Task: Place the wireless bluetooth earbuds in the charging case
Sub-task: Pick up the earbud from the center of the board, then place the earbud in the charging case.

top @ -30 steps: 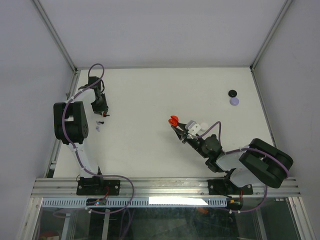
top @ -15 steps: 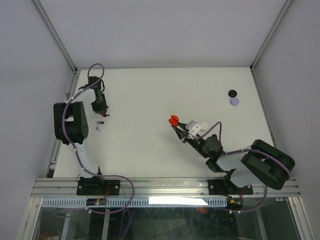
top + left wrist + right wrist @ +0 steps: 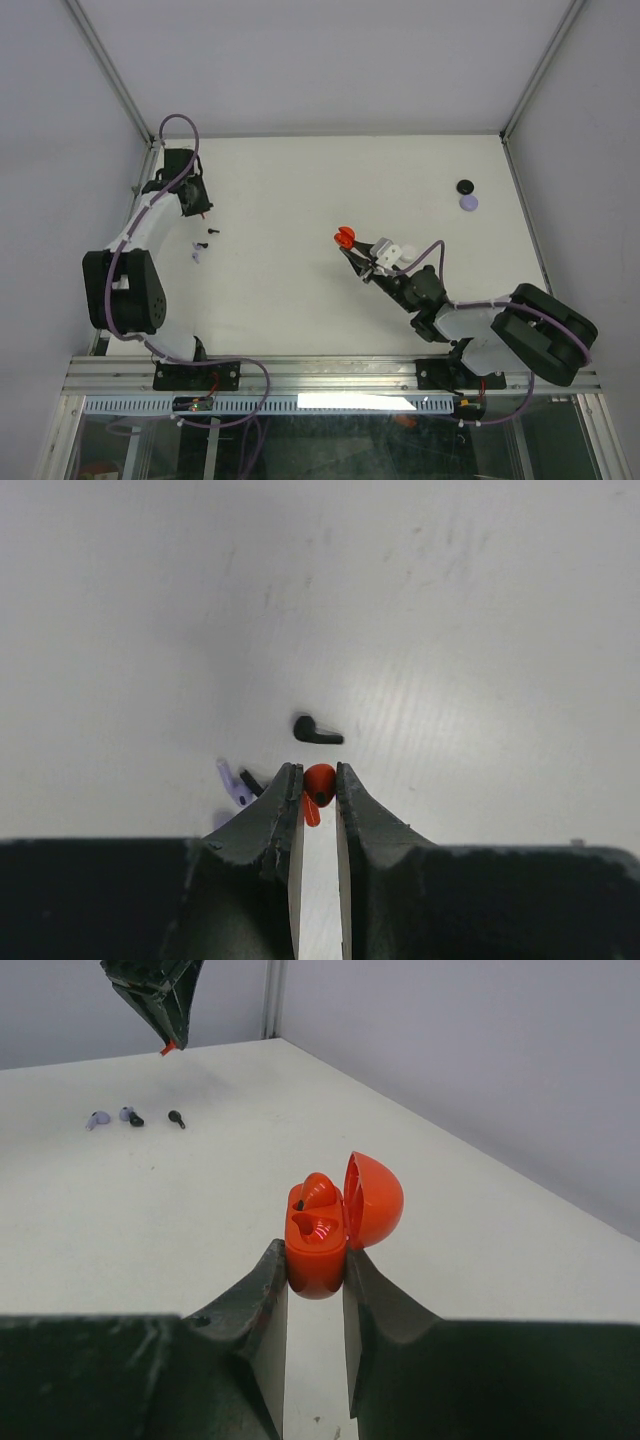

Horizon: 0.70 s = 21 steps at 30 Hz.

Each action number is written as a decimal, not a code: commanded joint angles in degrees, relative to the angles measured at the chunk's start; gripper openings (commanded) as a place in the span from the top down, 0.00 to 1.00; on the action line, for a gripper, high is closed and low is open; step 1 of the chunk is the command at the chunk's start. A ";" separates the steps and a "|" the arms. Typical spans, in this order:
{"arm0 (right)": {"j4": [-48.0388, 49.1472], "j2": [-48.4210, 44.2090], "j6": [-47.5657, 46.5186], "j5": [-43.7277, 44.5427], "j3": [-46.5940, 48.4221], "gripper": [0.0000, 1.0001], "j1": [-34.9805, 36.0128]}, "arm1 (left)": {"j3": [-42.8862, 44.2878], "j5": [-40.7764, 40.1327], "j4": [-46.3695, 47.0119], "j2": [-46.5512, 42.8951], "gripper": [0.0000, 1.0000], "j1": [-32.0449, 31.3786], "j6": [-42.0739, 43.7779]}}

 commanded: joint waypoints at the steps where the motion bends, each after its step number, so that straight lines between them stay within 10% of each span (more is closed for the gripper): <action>1: -1.05 -4.27 0.33 -0.97 3.38 1.00 0.29 | -2.09 -0.62 4.21 -10.82 0.92 -4.38 -3.90; 21: -6.60 -8.22 4.54 -2.07 8.66 1.00 0.74 | -19.80 7.14 26.86 -39.91 0.94 -27.35 -19.33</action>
